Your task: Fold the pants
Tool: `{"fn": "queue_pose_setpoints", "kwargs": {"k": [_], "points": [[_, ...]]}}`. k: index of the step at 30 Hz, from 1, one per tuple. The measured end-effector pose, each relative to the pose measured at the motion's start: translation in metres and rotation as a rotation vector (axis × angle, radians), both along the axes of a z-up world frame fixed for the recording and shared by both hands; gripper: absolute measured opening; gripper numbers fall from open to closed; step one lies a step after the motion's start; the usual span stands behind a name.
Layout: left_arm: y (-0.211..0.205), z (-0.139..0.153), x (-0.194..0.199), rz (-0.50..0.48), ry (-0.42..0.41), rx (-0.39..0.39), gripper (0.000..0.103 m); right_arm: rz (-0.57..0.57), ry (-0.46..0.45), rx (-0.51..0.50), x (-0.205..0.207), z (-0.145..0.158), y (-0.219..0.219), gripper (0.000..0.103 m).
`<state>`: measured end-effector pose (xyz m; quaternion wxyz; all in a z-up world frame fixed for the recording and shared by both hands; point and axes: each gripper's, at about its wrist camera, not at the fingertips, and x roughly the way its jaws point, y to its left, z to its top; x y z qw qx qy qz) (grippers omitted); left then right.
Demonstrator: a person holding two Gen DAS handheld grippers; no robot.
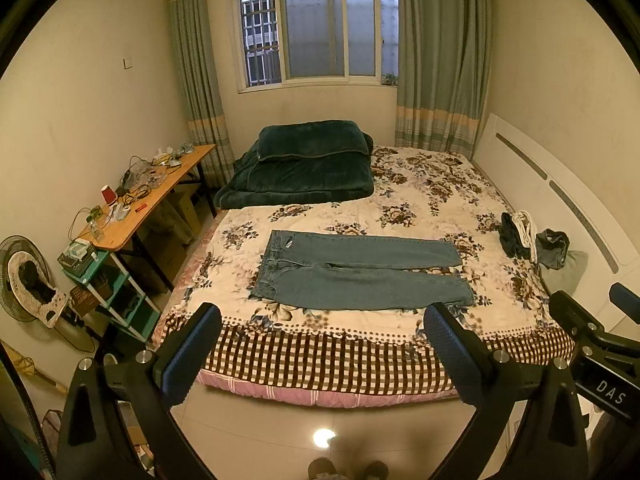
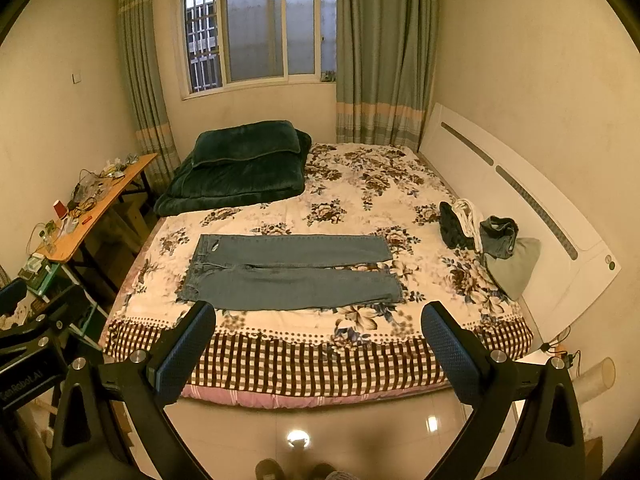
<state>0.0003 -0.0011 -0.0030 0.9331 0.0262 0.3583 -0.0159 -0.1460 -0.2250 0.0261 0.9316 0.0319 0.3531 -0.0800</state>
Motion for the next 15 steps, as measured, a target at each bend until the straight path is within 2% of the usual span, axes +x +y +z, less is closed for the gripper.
{"fn": "queue_pose_setpoints", "kwargs": {"k": [15], "points": [[0.0013,0.0037,0.0005,0.001,0.000,0.001,0.103,0.007,-0.002,0.006,-0.0056,-0.0040,0.0059,0.103]]}}
